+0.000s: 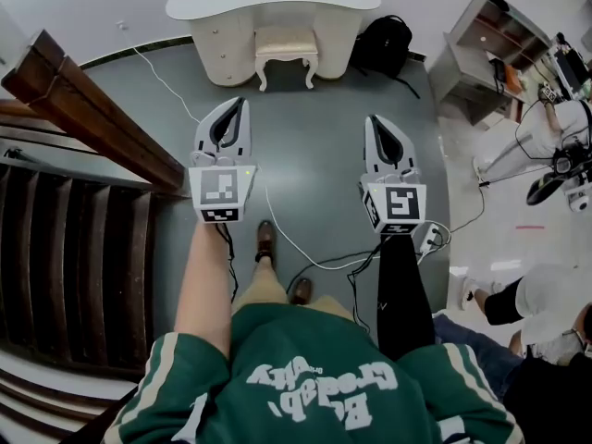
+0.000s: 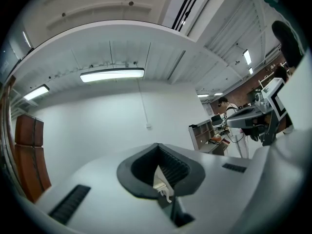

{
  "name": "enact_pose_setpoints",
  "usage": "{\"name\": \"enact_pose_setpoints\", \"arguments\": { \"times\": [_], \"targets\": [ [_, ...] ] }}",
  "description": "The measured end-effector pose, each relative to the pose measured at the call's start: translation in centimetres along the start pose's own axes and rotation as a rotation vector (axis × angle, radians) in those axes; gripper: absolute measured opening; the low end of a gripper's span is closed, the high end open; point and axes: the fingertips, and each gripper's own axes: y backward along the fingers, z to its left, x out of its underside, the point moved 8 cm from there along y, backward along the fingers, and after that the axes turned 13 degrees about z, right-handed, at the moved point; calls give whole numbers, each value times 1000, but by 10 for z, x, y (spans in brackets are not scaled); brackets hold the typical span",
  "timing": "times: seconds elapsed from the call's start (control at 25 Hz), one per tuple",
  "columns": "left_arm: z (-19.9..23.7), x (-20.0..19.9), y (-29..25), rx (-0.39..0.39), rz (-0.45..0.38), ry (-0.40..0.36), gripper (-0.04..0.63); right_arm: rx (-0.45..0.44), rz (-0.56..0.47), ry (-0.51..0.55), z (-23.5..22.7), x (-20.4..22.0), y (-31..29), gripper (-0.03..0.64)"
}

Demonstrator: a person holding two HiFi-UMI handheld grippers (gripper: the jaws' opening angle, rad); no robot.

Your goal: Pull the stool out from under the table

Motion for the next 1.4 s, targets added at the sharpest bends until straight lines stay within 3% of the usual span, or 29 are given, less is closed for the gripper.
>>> {"name": "enact_pose_setpoints", "arguments": {
  "times": [0.84, 1.4],
  "targets": [
    [131, 20, -189, 108, 5, 33, 15, 30, 50, -11, 21, -45, -227, 4],
    [139, 44, -248, 151, 29, 38, 15, 53, 68, -33, 11, -34, -281, 5]
  ]
}}
